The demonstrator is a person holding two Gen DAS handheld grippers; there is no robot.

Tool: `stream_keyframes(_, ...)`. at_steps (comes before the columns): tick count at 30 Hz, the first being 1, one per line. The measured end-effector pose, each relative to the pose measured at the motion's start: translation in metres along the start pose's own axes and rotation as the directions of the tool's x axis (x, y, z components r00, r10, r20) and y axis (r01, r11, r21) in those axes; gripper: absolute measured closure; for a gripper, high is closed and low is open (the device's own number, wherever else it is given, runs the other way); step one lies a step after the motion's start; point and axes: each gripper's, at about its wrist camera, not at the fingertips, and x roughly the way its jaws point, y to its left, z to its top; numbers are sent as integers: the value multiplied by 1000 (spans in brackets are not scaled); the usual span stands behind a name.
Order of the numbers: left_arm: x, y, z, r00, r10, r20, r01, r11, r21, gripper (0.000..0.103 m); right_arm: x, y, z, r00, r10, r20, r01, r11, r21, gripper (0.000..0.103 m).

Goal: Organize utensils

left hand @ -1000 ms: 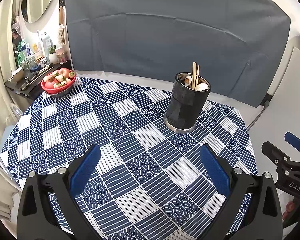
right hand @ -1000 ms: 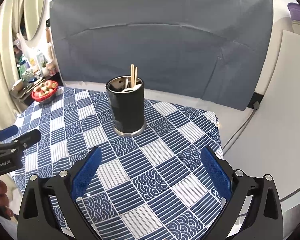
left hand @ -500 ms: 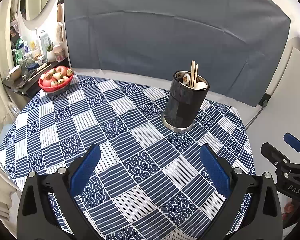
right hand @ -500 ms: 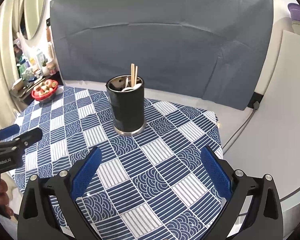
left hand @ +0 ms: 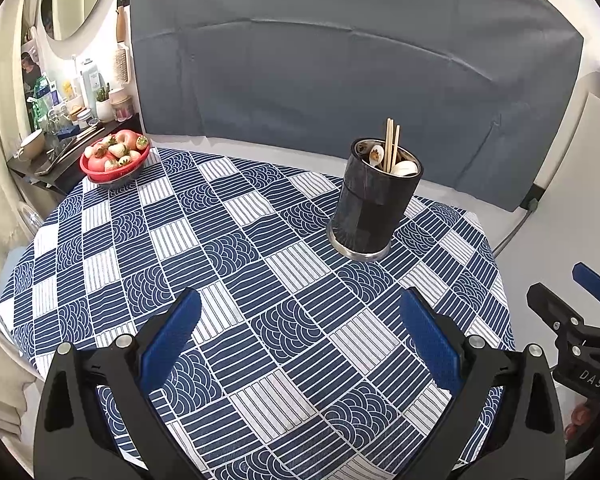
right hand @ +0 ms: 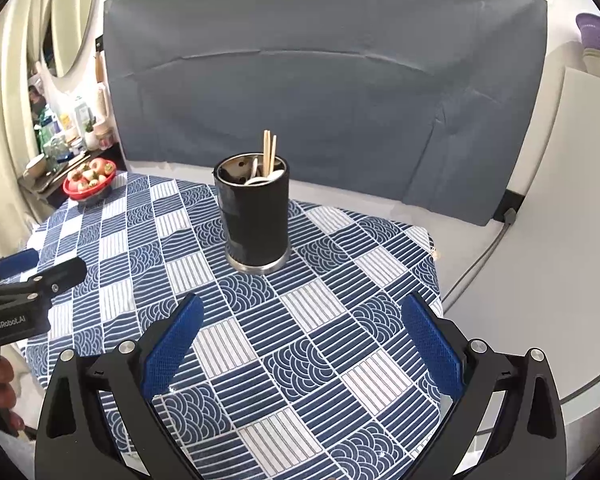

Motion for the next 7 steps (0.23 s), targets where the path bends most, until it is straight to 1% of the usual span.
stream_keyframes(7,-4,2,7,1000,-1,31,0,1000,4,6,2,-3,5,1000,15,8,-15,1000,-3,8)
